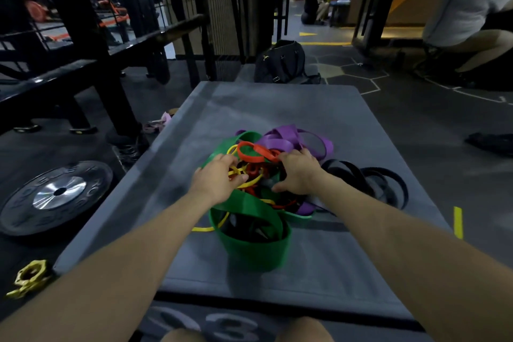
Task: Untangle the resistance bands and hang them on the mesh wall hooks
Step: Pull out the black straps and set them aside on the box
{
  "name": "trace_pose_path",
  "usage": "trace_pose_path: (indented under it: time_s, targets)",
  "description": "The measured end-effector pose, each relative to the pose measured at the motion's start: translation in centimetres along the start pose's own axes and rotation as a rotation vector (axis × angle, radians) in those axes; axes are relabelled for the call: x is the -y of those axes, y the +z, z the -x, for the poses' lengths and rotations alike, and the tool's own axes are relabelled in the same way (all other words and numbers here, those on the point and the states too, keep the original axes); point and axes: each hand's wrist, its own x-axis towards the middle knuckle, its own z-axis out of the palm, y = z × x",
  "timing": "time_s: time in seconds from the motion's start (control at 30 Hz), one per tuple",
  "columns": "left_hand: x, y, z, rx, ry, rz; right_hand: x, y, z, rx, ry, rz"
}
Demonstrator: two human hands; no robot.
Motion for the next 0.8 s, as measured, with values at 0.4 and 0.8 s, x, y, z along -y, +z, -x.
trace_pose_path:
  time_s: [0.4,0.8]
  targets:
    - [1.6,-2.0,0.9,0.089,-0.085,-0.127,2.5,-0.4,2.2,-0.104,-0.160,0.452]
    - [0.0,-2.1,3.1,0.044,0.042,0.036,0.9,-0.7,2.3,-0.132,-0.180,0.344]
